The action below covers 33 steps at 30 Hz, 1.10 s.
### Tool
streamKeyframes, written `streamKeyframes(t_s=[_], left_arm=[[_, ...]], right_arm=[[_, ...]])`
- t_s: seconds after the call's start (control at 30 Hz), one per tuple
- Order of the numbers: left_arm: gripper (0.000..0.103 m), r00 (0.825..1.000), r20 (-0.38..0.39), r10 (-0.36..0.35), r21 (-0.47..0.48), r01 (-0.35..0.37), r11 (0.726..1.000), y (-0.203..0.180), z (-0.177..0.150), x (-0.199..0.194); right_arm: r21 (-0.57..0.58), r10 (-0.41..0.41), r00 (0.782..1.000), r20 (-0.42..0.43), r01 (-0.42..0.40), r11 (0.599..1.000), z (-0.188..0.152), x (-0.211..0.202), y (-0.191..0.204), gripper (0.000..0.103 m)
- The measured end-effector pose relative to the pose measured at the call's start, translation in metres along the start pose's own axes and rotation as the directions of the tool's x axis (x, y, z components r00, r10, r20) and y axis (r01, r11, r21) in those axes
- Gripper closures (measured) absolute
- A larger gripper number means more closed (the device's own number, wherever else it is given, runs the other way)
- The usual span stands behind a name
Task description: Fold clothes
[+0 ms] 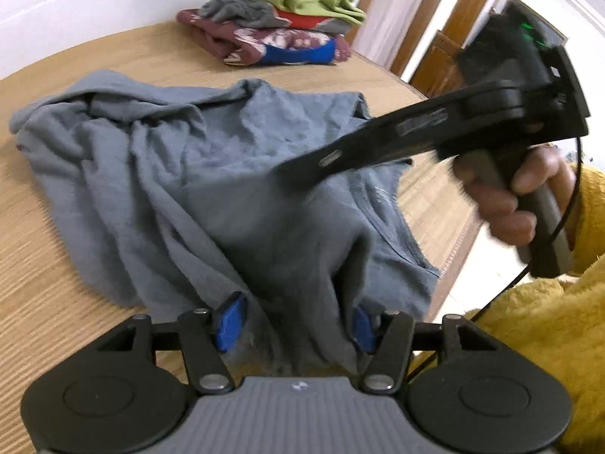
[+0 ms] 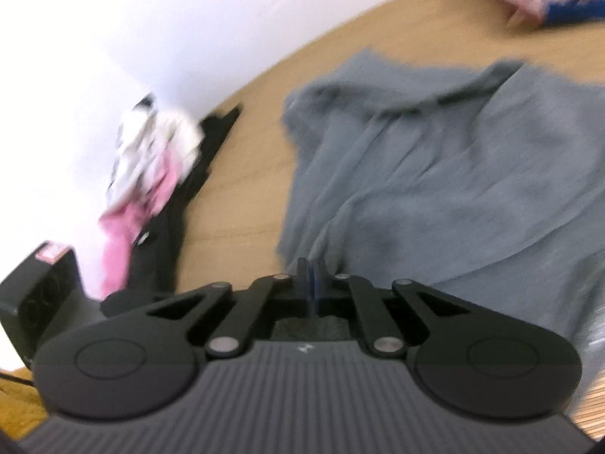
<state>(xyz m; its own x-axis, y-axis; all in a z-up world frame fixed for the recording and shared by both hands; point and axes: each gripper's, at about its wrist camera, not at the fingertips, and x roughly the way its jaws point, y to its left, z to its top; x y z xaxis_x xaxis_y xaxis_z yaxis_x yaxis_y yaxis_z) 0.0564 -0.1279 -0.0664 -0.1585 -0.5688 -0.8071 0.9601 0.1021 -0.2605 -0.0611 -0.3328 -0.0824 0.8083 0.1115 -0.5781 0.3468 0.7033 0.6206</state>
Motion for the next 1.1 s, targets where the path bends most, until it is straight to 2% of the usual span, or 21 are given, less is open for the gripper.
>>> streamKeyframes(t_s=[0.07, 0.1, 0.13, 0.17, 0.2, 0.23, 0.27, 0.3, 0.33, 0.37, 0.4, 0.43, 0.5, 0.6, 0.7, 0.77, 0.83, 0.9, 0.97, 1.03, 1.1], left_arm=[[0.041, 0.999, 0.014, 0.045, 0.004, -0.045, 0.999, 0.007, 0.009, -0.004], [0.041, 0.997, 0.028, 0.072, 0.007, -0.072, 0.997, 0.011, 0.015, -0.007], [0.039, 0.995, 0.044, 0.090, 0.004, -0.090, 0.996, 0.016, 0.021, -0.010], [0.036, 0.993, 0.063, 0.104, -0.007, -0.104, 0.995, 0.022, 0.029, -0.010], [0.034, 0.990, 0.083, 0.118, -0.018, -0.117, 0.993, 0.029, 0.036, -0.011], [0.032, 0.984, 0.098, 0.146, -0.027, -0.144, 0.989, 0.036, 0.046, -0.008], [0.031, 0.979, 0.110, 0.171, -0.031, -0.168, 0.985, 0.043, 0.055, -0.002], [0.030, 0.975, 0.105, 0.195, -0.035, -0.192, 0.981, 0.051, 0.066, 0.011], [0.030, 0.971, 0.099, 0.219, -0.039, -0.216, 0.976, 0.059, 0.077, 0.024], [0.031, 0.969, 0.075, 0.236, -0.039, -0.234, 0.972, 0.067, 0.085, 0.040], [0.031, 0.966, 0.051, 0.253, -0.039, -0.251, 0.967, 0.074, 0.094, 0.056], [0.034, 0.962, 0.023, 0.273, -0.029, -0.273, 0.962, 0.079, 0.100, 0.072], [0.035, 0.953, -0.020, 0.302, -0.006, -0.302, 0.953, 0.085, 0.109, 0.098], [0.035, 0.954, -0.047, 0.296, 0.018, -0.295, 0.955, 0.086, 0.117, 0.122], [0.038, 0.947, -0.031, 0.320, 0.076, -0.317, 0.945, 0.076, 0.121, 0.136], [0.064, 0.948, -0.010, 0.319, 0.104, -0.316, 0.943, 0.068, 0.121, 0.137], [0.085, 0.952, 0.011, 0.307, 0.094, -0.307, 0.947, 0.064, 0.121, 0.129], [0.086, 0.972, 0.072, 0.226, 0.011, -0.227, 0.974, 0.069, 0.118, 0.102], [0.086, 0.977, 0.170, 0.130, -0.067, -0.120, 0.991, 0.074, 0.110, 0.061], [0.086, 0.960, 0.274, 0.060, -0.095, -0.036, 0.995, 0.077, 0.095, 0.009], [0.085, 0.943, 0.329, 0.052, -0.108, -0.017, 0.994, 0.075, 0.074, -0.038]], right_arm=[[0.019, -0.053, 0.990, 0.133, 0.050, 0.999, 0.019, -0.031, -0.009, 0.099], [0.044, -0.080, 0.974, 0.214, 0.073, 0.996, 0.032, -0.051, -0.014, 0.099], [0.072, -0.114, 0.947, 0.300, 0.097, 0.993, 0.045, -0.072, -0.019, 0.099], [0.095, -0.168, 0.906, 0.388, 0.142, 0.985, 0.056, -0.092, -0.024, 0.099], [0.122, -0.223, 0.854, 0.470, 0.188, 0.975, 0.068, -0.112, -0.029, 0.098], [0.159, -0.327, 0.784, 0.528, 0.287, 0.945, 0.077, -0.123, -0.034, 0.098], [0.204, -0.423, 0.698, 0.577, 0.379, 0.903, 0.086, -0.133, -0.040, 0.096], [0.253, -0.510, 0.601, 0.616, 0.462, 0.850, 0.095, -0.143, -0.046, 0.092], [0.282, -0.585, 0.536, 0.609, 0.542, 0.791, 0.102, -0.143, -0.055, 0.077], [0.314, -0.668, 0.480, 0.569, 0.624, 0.716, 0.108, -0.137, -0.064, 0.066], [0.346, -0.737, 0.441, 0.512, 0.679, 0.647, 0.110, -0.131, -0.073, 0.056], [0.372, -0.773, 0.433, 0.463, 0.697, 0.613, 0.105, -0.124, -0.079, 0.056], [0.346, -0.746, 0.515, 0.422, 0.669, 0.657, 0.082, -0.113, -0.082, 0.055], [0.263, -0.683, 0.662, 0.308, 0.631, 0.730, 0.040, -0.091, -0.085, 0.048], [0.167, -0.640, 0.744, 0.191, 0.618, 0.768, -0.001, -0.065, -0.074, 0.048], [0.088, -0.616, 0.773, 0.151, 0.610, 0.788, -0.020, -0.051, -0.060, 0.048], [0.021, -0.595, 0.793, 0.129, 0.597, 0.802, -0.025, -0.039, -0.046, 0.048], [-0.032, -0.578, 0.807, 0.116, 0.585, 0.810, -0.025, -0.032, -0.038, 0.048], [-0.047, -0.583, 0.804, 0.113, 0.591, 0.806, -0.025, -0.027, -0.037, 0.048], [-0.034, -0.587, 0.802, 0.111, 0.593, 0.804, -0.022, -0.027, -0.041, 0.048], [0.010, -0.571, 0.815, 0.098, 0.573, 0.819, -0.019, -0.032, -0.049, 0.048]])
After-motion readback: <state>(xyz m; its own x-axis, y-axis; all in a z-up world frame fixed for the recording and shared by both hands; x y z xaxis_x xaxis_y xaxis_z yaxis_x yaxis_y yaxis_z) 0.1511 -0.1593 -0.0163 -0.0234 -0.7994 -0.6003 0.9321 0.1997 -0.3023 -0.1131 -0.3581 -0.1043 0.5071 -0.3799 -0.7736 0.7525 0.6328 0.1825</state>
